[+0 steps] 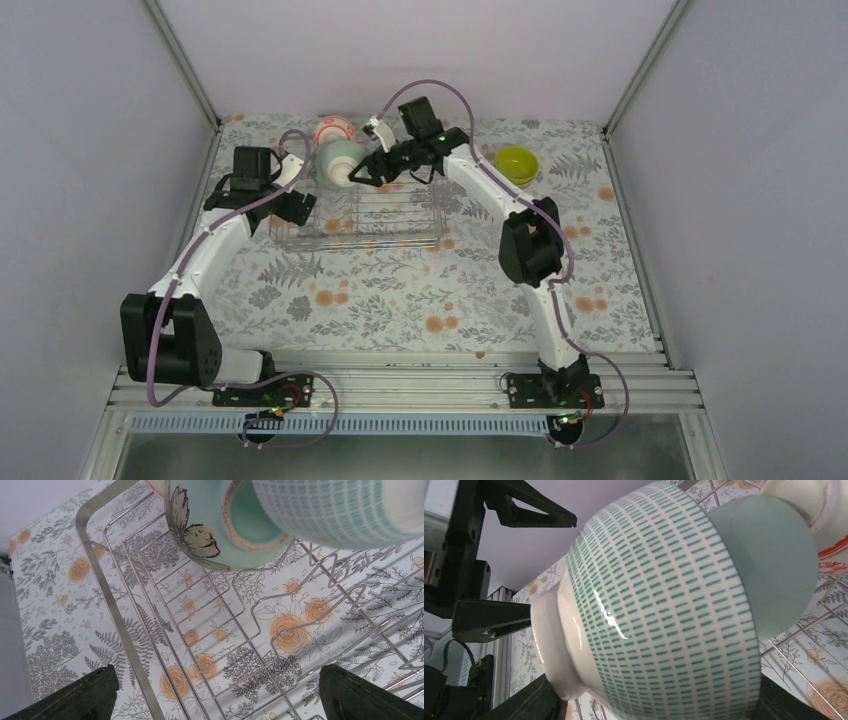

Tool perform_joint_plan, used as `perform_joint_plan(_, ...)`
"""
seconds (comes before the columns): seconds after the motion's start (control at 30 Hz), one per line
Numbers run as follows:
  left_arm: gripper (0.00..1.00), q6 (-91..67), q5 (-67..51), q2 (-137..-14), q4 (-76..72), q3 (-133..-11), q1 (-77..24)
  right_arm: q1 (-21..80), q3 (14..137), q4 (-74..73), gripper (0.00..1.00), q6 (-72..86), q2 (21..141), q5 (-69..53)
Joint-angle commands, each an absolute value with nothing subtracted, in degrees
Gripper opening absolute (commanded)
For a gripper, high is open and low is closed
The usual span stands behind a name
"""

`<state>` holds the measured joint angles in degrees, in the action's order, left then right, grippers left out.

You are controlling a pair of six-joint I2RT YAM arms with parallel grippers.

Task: Unload the bowls from the dish rack

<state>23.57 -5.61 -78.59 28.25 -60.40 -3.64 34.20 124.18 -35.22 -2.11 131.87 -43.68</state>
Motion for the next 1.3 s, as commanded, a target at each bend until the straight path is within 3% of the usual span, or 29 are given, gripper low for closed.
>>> perform_joint_plan(0.0, 1.0, 24.2, -5.4, -77.0, 29.3, -61.7, -3.3, 32.7, 124.7, -35.5, 0.42, -4.0, 126.2, -45.1)
perform_joint_plan(0.8, 1.0, 23.2, -9.2, -78.2, 26.1, -59.9, -3.3, 7.2, 105.6, -35.8, 0.4, -16.7, 107.4, -28.5)
perform_joint_plan(1.27, 1.0, 22.5, -11.2, -79.2, 24.9, -59.6, -3.4, 0.2, 98.9, -36.6, 0.39, -27.4, 104.0, -10.7)
